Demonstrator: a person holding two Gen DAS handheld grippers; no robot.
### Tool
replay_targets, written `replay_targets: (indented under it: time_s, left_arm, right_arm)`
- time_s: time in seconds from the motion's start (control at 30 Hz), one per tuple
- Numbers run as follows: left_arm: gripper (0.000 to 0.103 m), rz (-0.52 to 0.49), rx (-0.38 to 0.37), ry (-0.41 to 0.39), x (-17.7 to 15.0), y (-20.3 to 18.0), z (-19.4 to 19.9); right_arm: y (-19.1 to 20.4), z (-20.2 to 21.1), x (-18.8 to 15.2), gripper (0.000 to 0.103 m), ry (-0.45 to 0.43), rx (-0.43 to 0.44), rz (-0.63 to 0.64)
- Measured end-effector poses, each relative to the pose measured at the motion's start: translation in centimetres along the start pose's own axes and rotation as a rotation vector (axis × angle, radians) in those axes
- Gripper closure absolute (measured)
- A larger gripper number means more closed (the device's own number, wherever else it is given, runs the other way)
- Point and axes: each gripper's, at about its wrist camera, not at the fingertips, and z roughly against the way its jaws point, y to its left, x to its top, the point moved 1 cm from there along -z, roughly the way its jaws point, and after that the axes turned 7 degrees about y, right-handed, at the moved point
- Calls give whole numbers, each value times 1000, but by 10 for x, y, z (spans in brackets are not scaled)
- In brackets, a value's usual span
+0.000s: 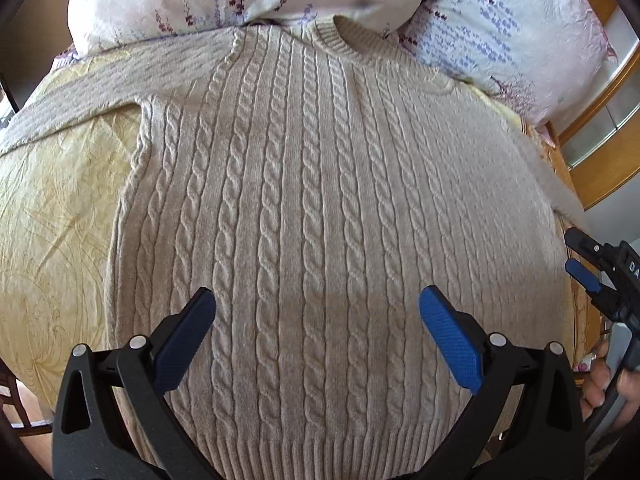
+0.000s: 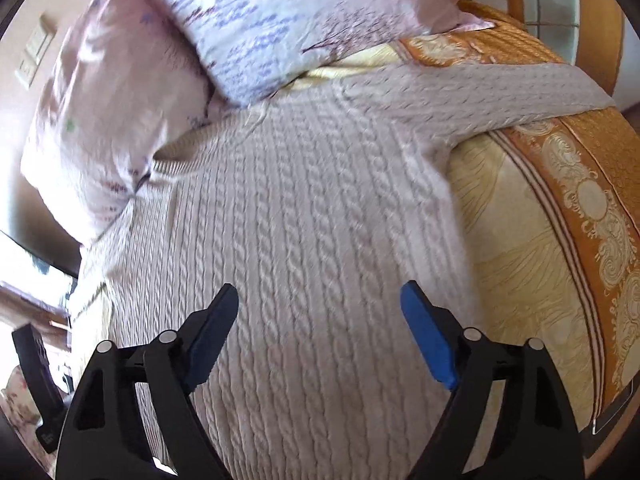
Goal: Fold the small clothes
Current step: 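Move the right gripper to the sweater sleeve cuff and close on it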
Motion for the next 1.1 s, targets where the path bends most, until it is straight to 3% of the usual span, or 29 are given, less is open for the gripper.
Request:
replay_targets:
  time_s: [0.17,0.37,0.47,0.77,1.0,1.1]
  left_arm:
    - [2,-59,16,-111,15,-4,12]
    - [2,-21,-163,-178,41,8,13]
    - [2,26,-157,-202,52,15,9]
    - [2,72,-128,-233,75,27,-6]
    - [2,103,-97,-188,84,36,-22]
    - [2,116,-116,-168,88,38,-25]
  right_arm:
    - [-63,21,45,46,-135,13,-190]
    - [-142,37,89,51,-255,-25,-405]
    - [-177,37,101,58,-269,-22,-514]
    - [-245,17,121,65,-269,-49,-716]
    - [-260,14,124,71,-297,-77,-750]
    - [-264,4,130,83,-288,-33,-751]
